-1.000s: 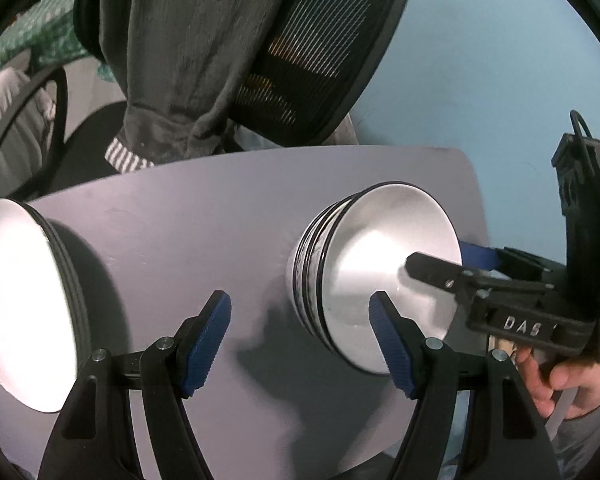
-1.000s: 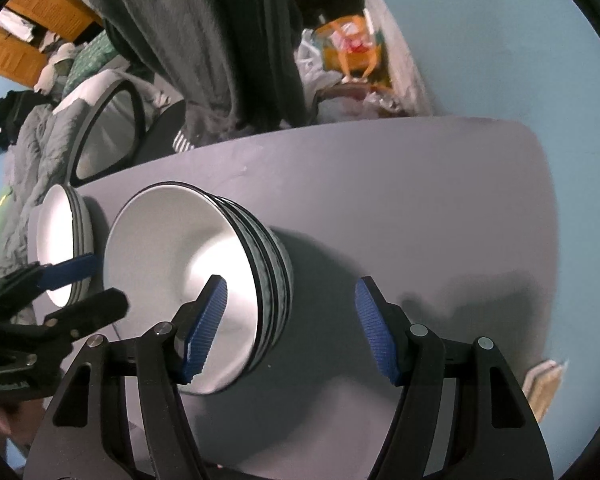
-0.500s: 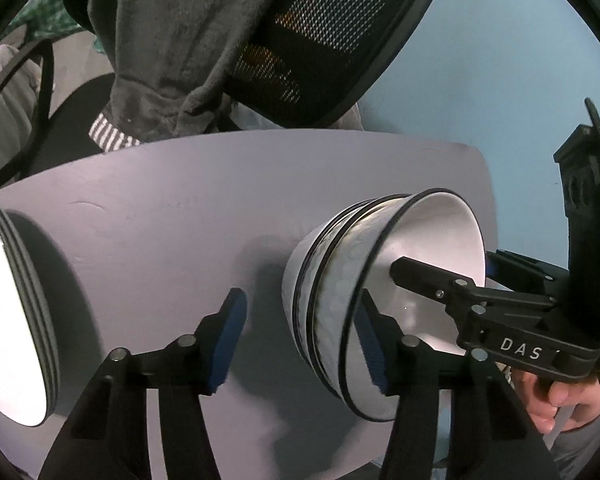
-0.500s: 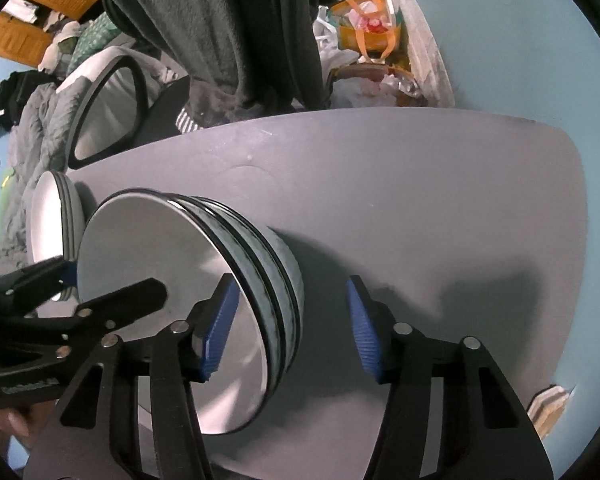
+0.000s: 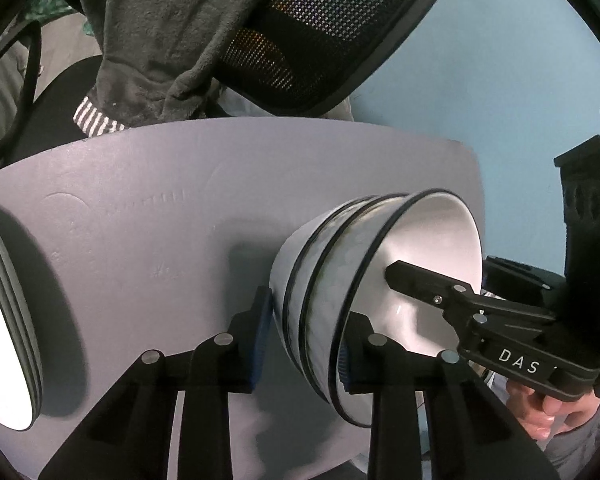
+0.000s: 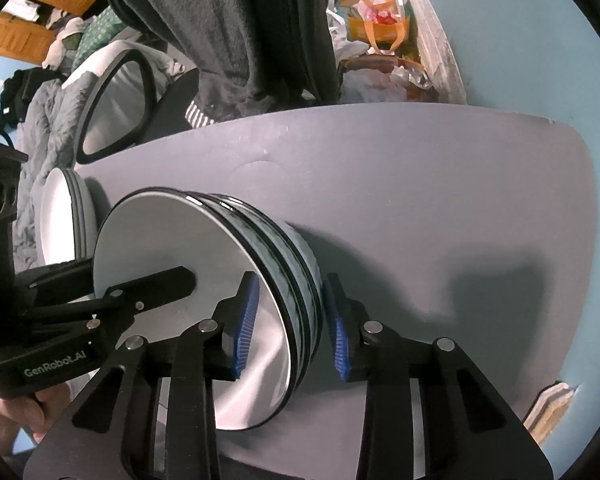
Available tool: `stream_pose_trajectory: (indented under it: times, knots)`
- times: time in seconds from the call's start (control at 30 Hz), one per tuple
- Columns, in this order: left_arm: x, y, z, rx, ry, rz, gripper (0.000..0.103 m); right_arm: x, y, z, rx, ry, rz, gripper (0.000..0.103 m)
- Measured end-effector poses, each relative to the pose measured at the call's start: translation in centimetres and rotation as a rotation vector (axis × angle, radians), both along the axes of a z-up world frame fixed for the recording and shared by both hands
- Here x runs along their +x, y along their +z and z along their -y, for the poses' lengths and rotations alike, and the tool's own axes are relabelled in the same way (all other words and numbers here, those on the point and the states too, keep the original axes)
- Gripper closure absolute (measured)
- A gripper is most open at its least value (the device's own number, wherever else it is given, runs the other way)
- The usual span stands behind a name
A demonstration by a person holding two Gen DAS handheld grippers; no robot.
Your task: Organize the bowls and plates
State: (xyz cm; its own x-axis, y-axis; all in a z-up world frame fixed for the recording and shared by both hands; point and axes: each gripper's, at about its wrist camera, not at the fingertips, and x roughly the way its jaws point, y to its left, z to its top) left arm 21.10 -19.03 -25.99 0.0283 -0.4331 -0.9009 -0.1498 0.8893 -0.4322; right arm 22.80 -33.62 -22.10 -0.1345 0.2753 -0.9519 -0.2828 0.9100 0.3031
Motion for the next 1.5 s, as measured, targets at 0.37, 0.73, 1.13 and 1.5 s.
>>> stream_pose_trajectory:
  times: [0.37,0.73,1.13,1.5]
  knots:
    - [-2.1,0.6,-1.6,0.057,0.002,0.009,0.077,-2.2,-0.3,-2.1,0.000,-0.008,-0.011,0.077]
    - [-7.6,1.0,-7.0,0.094,0.079,-0.032,0.078,-5.6,-0.9,-8.2,0.024,0.064,-0.028,0.077]
    - [-11.5,0.7,-10.9,0.108,0.123,-0.064,0.079,-7.7,-1.5,-12.5,0.034,0.119,-0.056,0.077]
    - [-12.7,0.1,-12.4,0.060,0.141,-0.073,0.081,-8.3,-1.7,-12.9,0.038,0.091,-0.071,0.083]
